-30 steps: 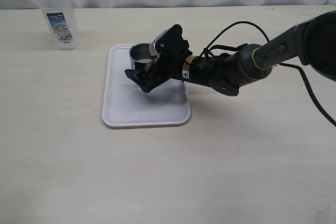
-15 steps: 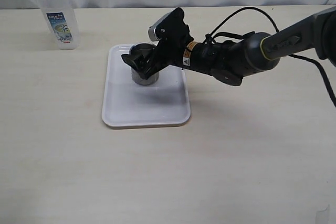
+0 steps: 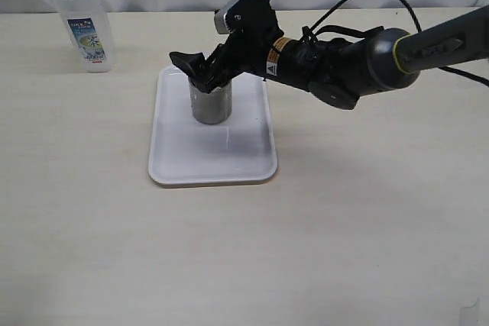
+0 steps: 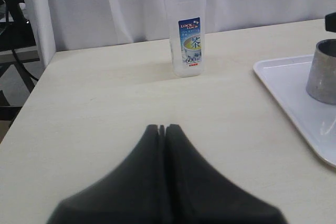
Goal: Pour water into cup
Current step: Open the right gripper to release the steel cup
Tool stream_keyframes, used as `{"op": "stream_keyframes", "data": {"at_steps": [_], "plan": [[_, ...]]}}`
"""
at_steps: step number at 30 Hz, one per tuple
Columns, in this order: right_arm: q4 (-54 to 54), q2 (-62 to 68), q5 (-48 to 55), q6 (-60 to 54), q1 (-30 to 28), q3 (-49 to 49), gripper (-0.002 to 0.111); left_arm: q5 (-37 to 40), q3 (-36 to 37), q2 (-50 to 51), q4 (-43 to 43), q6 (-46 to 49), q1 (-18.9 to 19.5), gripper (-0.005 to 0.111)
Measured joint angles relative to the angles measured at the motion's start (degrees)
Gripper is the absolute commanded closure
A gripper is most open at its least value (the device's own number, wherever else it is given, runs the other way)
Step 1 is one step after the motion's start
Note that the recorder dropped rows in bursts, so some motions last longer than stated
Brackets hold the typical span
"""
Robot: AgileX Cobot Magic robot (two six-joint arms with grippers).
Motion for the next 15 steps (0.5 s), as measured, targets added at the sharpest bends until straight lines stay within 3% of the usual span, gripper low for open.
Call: {"op": "stream_keyframes", "data": {"at_steps": [6,15], "plan": [[0.0,-3.6,1.7,3.7,0.0,0.0,-0.001,0.0,0.0,0.0,0.0,0.0,0.0,0.107],[2.4,-10.0,14.9,5.4,0.0,0.0,-0.001,0.0,0.0,0.0,0.0,0.0,0.0,0.107]]}}
